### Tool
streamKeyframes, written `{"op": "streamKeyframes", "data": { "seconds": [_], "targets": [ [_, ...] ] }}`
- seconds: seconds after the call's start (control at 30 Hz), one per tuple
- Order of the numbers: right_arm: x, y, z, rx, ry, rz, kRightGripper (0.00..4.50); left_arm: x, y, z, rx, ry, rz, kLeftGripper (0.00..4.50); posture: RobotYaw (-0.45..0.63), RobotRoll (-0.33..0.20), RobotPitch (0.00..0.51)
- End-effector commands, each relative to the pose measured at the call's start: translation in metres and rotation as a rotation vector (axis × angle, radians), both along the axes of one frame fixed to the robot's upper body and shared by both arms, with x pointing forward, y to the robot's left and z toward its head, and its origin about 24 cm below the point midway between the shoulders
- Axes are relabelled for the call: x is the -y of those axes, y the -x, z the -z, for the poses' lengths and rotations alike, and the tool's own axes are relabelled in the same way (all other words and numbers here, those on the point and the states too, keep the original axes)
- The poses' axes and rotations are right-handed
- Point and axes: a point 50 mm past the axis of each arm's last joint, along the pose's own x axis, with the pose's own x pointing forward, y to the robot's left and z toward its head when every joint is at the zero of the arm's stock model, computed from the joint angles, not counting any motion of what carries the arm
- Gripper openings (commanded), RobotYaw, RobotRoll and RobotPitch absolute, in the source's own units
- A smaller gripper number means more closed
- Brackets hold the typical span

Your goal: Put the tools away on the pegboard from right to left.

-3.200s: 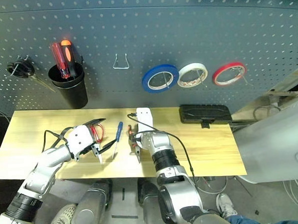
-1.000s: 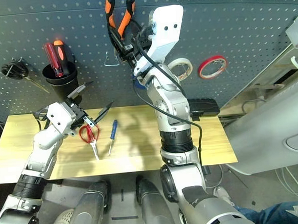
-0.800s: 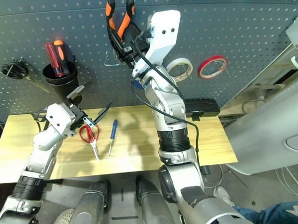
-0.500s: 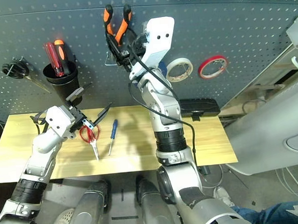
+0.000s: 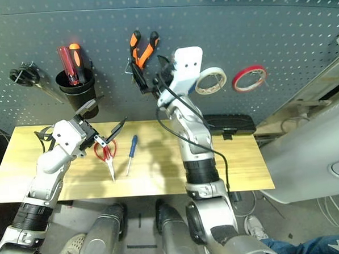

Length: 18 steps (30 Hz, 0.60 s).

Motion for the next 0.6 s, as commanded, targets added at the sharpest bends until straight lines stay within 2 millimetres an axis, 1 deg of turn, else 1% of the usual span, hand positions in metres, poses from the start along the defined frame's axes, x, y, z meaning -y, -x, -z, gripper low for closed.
{"op": "streamKeyframes", "data": {
  "seconds": [0.03, 0.13, 0.2, 0.33, 0.43, 0.5, 0.6],
  "targets": [
    [0.004, 0.021, 0.020, -0.090, 0.063, -0.039, 4.45, 0.005, 0.006, 0.027, -0.154, -0.084, 0.044, 4.50, 0.19, 0.000, 0.243],
    [0.005, 0.035, 0.040, -0.168, 0.131, -0.092, 4.45, 0.006, 0.007, 0.040, -0.231, -0.132, 0.052, 4.50, 0.17, 0.000, 0.244],
    [0.009, 0.037, 0.055, -0.231, 0.147, -0.083, 4.45, 0.007, 0.005, 0.046, -0.268, -0.159, 0.051, 4.50, 0.17, 0.000, 0.244],
    [0.016, 0.034, 0.069, -0.274, 0.179, -0.052, 4.45, 0.010, 0.000, 0.052, -0.299, -0.190, 0.046, 4.50, 0.16, 0.000, 0.243],
    [0.024, 0.030, 0.085, -0.324, 0.213, -0.027, 4.45, 0.011, -0.011, 0.060, -0.363, -0.224, 0.006, 4.50, 0.16, 0.000, 0.243],
    [0.033, 0.029, 0.100, -0.403, 0.212, -0.006, 4.45, 0.012, -0.018, 0.066, -0.397, -0.261, -0.024, 4.50, 0.17, 0.000, 0.244],
    [0.042, 0.028, 0.112, -0.454, 0.224, -0.003, 4.45, 0.011, -0.027, 0.073, -0.457, -0.272, -0.093, 4.50, 0.17, 0.000, 0.245]
  ]
}}
